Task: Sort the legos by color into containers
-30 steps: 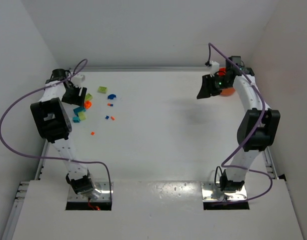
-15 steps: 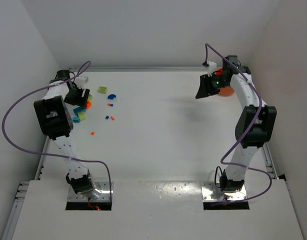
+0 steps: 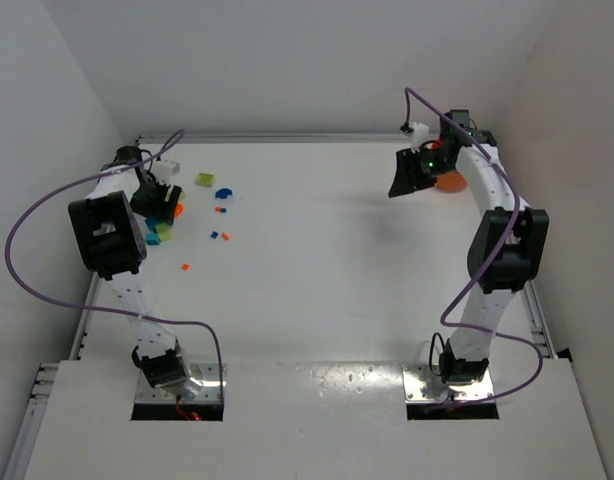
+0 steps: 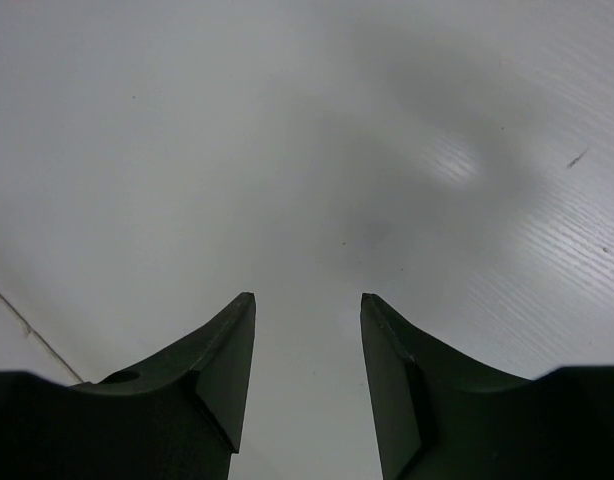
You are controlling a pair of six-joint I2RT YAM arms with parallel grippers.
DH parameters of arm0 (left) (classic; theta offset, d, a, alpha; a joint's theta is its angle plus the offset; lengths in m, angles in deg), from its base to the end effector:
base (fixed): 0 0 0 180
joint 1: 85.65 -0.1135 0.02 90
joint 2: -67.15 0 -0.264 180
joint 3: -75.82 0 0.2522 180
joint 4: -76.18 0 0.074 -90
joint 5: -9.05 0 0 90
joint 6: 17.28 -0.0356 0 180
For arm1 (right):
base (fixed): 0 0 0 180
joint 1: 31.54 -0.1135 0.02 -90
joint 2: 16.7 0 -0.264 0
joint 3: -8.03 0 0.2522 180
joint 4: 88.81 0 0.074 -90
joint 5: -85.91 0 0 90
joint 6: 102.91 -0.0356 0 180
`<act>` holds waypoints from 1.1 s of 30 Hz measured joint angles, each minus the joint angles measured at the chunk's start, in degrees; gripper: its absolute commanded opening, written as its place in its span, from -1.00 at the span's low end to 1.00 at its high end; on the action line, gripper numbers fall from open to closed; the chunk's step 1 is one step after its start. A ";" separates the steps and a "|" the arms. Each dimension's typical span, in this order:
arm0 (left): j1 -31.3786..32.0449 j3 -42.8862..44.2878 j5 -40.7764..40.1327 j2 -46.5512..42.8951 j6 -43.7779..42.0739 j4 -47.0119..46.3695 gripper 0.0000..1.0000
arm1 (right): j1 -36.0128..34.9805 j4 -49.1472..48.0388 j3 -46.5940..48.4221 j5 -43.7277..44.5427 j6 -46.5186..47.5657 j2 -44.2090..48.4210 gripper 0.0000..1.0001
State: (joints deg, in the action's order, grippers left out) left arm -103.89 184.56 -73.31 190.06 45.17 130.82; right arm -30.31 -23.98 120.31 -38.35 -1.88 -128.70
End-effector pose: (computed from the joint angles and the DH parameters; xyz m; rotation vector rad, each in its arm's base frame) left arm 0.4265 0.1356 0.1715 0.2574 2.7379 0.0310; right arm 0.4159 0.0111 0.2661 -0.3948 2.5267 0.7203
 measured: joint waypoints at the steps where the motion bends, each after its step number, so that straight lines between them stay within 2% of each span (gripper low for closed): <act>1: -0.02 -0.02 -0.02 0.00 -0.09 -0.04 0.50 | -0.15 0.00 0.00 0.11 0.00 -0.09 -0.05; 4: -0.07 -0.13 -0.04 0.00 -0.31 -0.07 0.47 | -0.37 0.00 0.00 0.50 0.02 -0.33 -0.05; 9: -0.24 -1.14 -0.20 0.00 -0.50 -0.04 0.29 | -0.96 0.00 0.00 0.90 0.13 -0.37 -0.05; 13: -0.55 -1.53 -0.22 0.00 -0.52 0.17 0.00 | -1.16 0.00 0.00 1.07 0.15 -0.37 -0.05; 19: -0.87 -1.97 1.42 -0.07 -0.72 0.13 -0.26 | -1.64 -0.07 -0.07 0.76 0.15 -0.37 -0.05; 22: -0.98 -2.95 5.84 -0.96 -0.98 0.37 -0.38 | -1.73 -1.38 -1.90 -2.38 -0.66 0.13 -0.05; 26: -0.72 -4.55 14.86 -4.28 -0.61 1.77 -0.41 | -1.84 -2.86 -4.52 -8.55 -4.81 0.81 -0.05; 30: 1.11 -4.61 22.34 -10.08 1.70 1.90 -0.41 | -2.21 -7.34 -4.94 -13.57 -13.86 1.07 -0.05; 33: 5.70 -4.63 27.36 -15.82 3.54 1.73 -0.41 | -2.84 -13.31 -6.75 -16.65 -22.29 1.88 -0.05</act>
State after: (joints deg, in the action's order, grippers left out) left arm -98.18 179.93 -45.94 174.24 48.71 132.55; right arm -33.15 -37.29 113.55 -55.01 -24.18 -126.82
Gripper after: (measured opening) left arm 0.419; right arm 0.472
